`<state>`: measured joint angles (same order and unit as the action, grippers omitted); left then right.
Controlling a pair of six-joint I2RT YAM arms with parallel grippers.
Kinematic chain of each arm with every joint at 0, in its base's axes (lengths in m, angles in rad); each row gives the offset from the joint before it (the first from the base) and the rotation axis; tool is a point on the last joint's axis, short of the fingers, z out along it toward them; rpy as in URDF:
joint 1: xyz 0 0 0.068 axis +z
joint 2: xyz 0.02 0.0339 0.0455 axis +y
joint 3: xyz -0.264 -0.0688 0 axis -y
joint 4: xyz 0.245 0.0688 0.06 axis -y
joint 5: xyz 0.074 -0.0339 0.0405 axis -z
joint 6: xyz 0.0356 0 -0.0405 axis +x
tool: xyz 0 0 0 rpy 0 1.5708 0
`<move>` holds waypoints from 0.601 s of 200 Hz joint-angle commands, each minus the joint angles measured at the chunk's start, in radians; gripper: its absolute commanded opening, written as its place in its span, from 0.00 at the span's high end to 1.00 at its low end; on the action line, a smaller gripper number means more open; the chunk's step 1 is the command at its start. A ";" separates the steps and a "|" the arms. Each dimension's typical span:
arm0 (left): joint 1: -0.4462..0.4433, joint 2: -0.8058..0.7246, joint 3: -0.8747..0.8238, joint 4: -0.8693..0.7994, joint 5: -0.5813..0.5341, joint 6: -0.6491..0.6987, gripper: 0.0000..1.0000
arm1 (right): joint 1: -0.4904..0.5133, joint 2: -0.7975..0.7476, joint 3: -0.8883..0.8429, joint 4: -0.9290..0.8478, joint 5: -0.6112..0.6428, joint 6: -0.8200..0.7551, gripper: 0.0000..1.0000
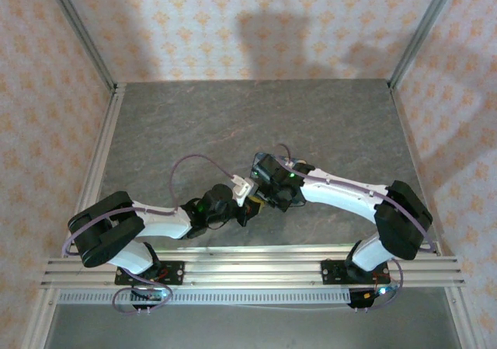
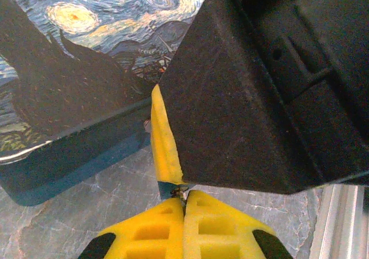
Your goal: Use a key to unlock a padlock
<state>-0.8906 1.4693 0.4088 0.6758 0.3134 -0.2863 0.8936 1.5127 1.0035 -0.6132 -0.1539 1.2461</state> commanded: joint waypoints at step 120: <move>-0.002 -0.102 0.008 -0.123 -0.098 0.018 0.63 | -0.044 -0.176 -0.161 -0.020 0.146 -0.020 1.00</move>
<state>-0.8906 1.3991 0.4198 0.6037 0.2691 -0.2817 0.8742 1.4227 0.9108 -0.6357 -0.0708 1.2259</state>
